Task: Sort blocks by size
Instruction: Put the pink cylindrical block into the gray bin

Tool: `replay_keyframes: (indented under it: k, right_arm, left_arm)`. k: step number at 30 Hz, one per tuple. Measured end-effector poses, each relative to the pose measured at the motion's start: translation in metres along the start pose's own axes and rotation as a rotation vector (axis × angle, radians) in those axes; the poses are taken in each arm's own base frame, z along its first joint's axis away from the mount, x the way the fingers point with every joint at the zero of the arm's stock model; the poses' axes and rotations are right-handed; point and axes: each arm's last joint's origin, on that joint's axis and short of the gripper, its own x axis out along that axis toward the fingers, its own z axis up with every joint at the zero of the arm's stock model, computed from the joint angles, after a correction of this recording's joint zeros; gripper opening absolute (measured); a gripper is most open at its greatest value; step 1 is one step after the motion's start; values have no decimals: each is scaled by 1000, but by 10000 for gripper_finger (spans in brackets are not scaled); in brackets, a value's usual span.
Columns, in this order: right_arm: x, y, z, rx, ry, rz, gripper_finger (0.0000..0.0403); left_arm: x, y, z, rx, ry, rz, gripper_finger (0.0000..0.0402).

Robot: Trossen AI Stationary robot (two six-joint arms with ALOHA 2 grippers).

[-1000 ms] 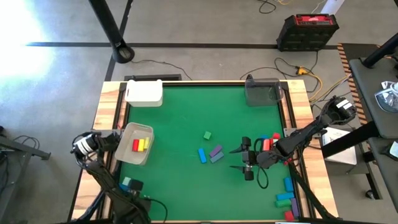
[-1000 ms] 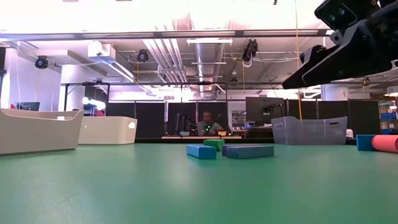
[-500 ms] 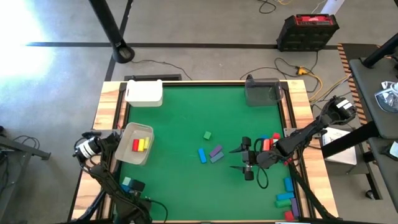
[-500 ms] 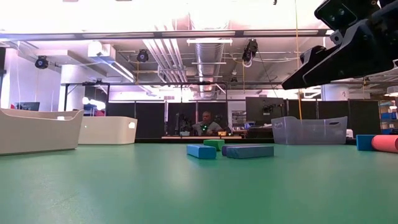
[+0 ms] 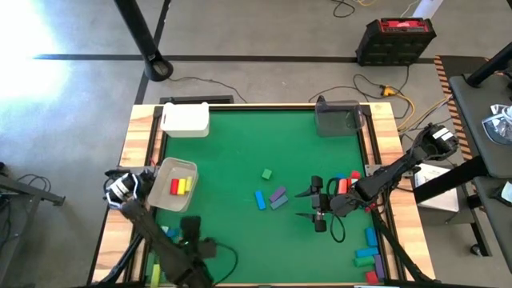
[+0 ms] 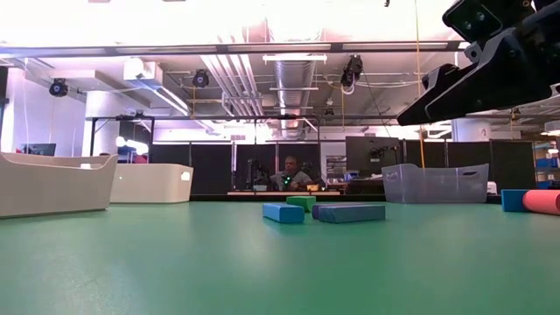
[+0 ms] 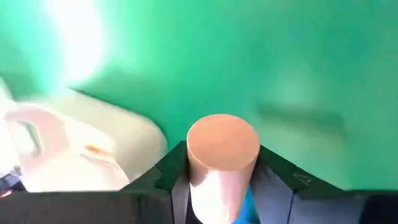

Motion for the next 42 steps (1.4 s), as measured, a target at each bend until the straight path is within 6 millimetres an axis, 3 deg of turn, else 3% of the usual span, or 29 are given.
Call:
replay_keyframes:
  k: [4, 7, 10, 14, 19, 24, 30, 36, 42]
  right_arm:
    - [0, 0, 0, 10, -4, 1, 285]
    - [0, 0, 0, 14, -4, 1, 285]
    - [0, 0, 0, 11, -3, 0, 278]
    - [0, 0, 0, 17, -4, 1, 265]
    - [0, 0, 0, 16, -1, 0, 249]
    - [0, 0, 0, 26, 0, 0, 238]
    - [0, 0, -1, 54, 1, -1, 231]
    - [0, 0, -1, 55, 2, 0, 234]
    - [0, 0, -2, 53, 4, -1, 246]
  left_arm:
    - [-14, 39, 21, -314, -202, 81, 115]
    - [-8, 75, 29, -444, -222, 125, 115]
    - [14, 113, 30, -598, -136, 156, 115]
    - [56, 163, 15, -811, 83, 196, 115]
    - [89, 200, -17, -1010, 285, 155, 115]
    - [121, 210, -42, -1193, 380, 47, 115]
    - [148, 210, -54, -1288, 387, 28, 115]
    - [164, 206, -63, -1308, 435, 68, 120]
    - [166, 205, -58, -1288, 411, 50, 140]
